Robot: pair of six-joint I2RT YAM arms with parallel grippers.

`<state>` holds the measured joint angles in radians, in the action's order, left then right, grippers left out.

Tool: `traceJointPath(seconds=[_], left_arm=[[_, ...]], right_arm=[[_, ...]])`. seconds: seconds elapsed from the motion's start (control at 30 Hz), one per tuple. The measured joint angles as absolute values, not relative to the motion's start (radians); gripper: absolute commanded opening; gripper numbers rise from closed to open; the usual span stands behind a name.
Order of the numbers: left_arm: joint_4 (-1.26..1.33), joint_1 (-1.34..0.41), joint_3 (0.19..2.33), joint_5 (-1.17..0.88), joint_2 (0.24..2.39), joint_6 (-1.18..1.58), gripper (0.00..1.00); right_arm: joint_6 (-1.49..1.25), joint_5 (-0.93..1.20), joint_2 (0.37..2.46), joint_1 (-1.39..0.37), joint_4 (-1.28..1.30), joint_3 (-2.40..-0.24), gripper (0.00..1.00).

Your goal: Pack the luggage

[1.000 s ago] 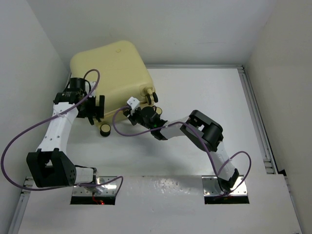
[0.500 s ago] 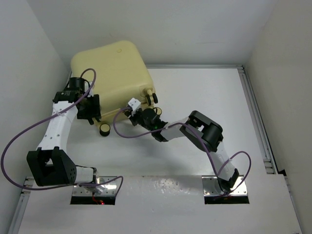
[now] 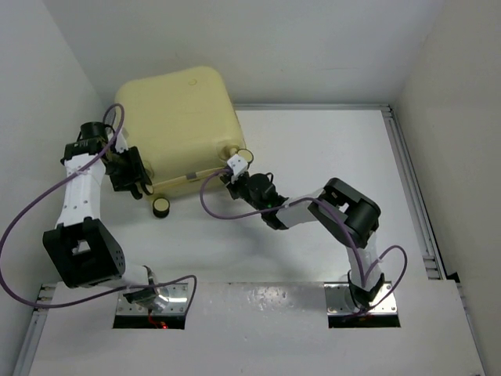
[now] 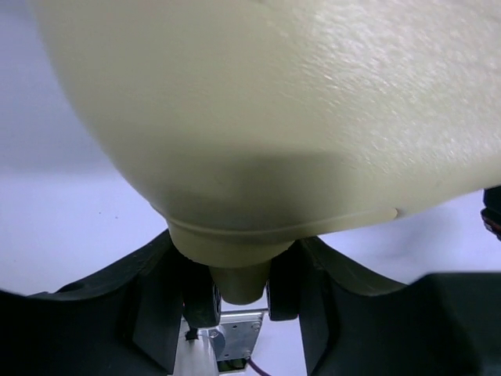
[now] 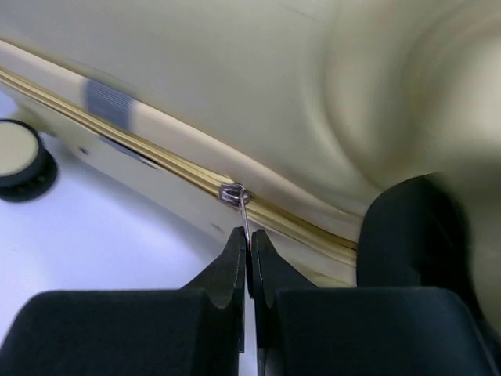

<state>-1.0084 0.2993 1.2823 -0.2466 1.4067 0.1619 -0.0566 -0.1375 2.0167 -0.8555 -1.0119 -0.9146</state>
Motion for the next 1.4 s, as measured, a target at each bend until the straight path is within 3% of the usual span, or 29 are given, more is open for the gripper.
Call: traceJointPath(seconds=[0.8, 1.4], left_arm=[[-1.085, 0.401, 1.557, -0.269, 1.687, 0.019, 0.00], [-0.897, 0.312, 1.645, -0.039, 1.784, -0.091, 0.00]], right_arm=[[-0.056, 0.011, 1.953, -0.634, -1.000, -0.850, 0.00], [-0.055, 0.055, 2.526, -0.469, -0.926, -1.671, 0.00]])
